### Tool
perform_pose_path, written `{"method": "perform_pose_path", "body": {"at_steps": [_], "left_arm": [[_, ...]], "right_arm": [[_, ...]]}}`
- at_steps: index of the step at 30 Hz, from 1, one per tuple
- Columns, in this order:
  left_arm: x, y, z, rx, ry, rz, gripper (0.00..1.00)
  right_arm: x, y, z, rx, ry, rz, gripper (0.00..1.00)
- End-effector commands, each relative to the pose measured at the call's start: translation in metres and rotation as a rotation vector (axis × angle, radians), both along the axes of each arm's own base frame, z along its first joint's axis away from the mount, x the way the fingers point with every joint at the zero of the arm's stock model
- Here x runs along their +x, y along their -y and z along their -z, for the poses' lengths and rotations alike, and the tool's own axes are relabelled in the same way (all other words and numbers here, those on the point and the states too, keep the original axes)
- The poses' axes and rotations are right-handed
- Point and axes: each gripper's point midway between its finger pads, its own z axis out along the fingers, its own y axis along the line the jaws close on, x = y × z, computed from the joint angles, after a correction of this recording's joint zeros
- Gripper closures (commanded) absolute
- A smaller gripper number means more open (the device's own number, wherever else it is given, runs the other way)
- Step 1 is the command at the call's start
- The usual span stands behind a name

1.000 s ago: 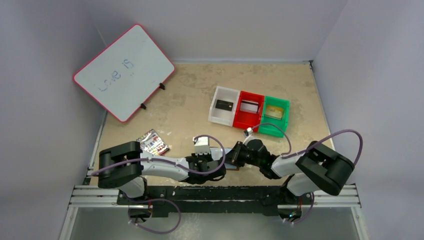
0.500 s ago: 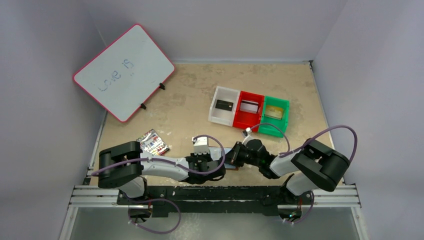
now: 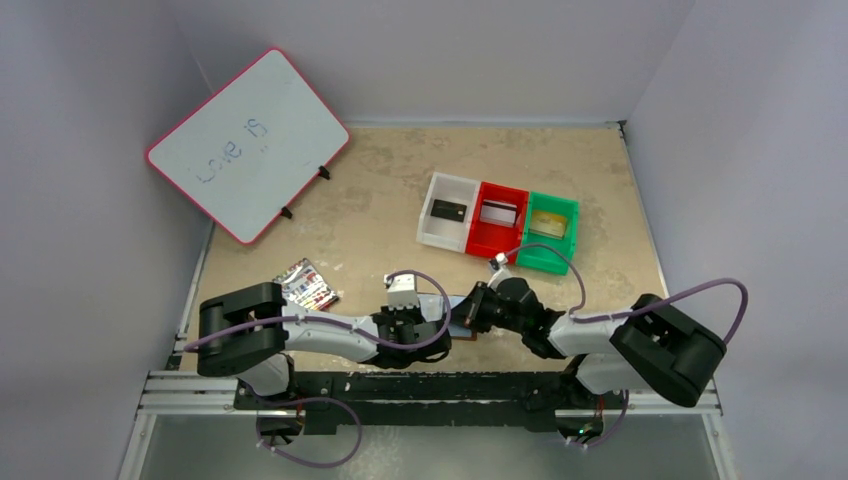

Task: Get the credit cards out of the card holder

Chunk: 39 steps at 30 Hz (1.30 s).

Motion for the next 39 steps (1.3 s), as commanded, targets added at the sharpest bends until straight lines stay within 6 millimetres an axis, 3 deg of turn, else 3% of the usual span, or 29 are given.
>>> {"method": "perform_pose_path", "body": {"at_steps": [1, 2, 6, 10, 23, 28, 39], "left_arm": [[0.0, -0.004, 0.005, 0.046, -0.002, 0.01, 1.0], [0.0, -0.004, 0.005, 0.046, -0.003, 0.009, 1.0], [-0.001, -0.004, 0.006, 0.047, -0.006, 0.011, 1.0], [-0.001, -0.003, 0.006, 0.042, -0.007, 0.016, 1.0], [-0.002, -0.004, 0.006, 0.035, -0.014, 0.011, 1.0], [-0.002, -0.004, 0.007, 0.032, -0.014, 0.007, 1.0], [-0.002, -0.009, 0.01, 0.029, -0.013, -0.014, 1.0]], "right_arm": [[0.009, -0.001, -0.007, -0.018, 0.028, 0.018, 0.98], [0.009, -0.002, -0.007, -0.02, 0.026, 0.017, 0.89], [0.014, 0.005, 0.0, -0.069, 0.009, 0.058, 0.77], [0.016, 0.002, -0.007, -0.024, 0.034, 0.063, 0.75], [0.017, -0.013, 0.001, 0.014, 0.01, 0.016, 0.81], [0.016, -0.015, -0.006, 0.065, 0.028, 0.009, 1.0], [0.016, 0.003, 0.007, -0.004, -0.001, 0.029, 1.0]]}}
